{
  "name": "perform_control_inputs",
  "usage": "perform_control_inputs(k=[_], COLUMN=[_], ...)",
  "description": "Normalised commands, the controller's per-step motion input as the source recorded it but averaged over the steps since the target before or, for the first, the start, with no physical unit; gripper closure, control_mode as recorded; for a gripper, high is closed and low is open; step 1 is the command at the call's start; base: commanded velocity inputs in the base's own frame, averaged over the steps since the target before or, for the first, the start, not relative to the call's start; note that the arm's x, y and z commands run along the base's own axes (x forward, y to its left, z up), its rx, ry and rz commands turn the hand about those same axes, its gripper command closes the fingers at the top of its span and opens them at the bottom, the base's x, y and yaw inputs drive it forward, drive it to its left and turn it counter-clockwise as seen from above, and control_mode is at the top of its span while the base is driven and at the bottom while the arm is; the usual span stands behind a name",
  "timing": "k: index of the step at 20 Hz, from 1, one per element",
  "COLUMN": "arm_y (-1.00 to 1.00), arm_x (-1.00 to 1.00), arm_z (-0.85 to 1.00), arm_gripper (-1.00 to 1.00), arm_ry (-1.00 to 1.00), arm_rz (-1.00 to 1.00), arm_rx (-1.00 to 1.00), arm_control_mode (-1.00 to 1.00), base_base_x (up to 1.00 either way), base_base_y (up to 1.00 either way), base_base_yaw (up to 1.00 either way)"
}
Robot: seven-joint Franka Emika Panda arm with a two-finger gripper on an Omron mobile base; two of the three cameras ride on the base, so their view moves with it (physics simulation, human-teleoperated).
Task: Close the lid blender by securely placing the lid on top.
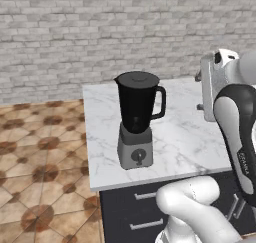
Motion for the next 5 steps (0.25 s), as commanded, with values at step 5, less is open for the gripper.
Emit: perform_control_inputs(k=[5], arm_y=[-0.62], arm_x=[-0.4], arm_z=[-0.15], arm_gripper=[-1.0], arm_ry=[-0.09], arm_rz=[-0.07], arm_rx=[0.03], arm_control_mode=[-1.0], base_base_x=[0.0], base_base_y=[0.0], base_base_yaw=[0.0])
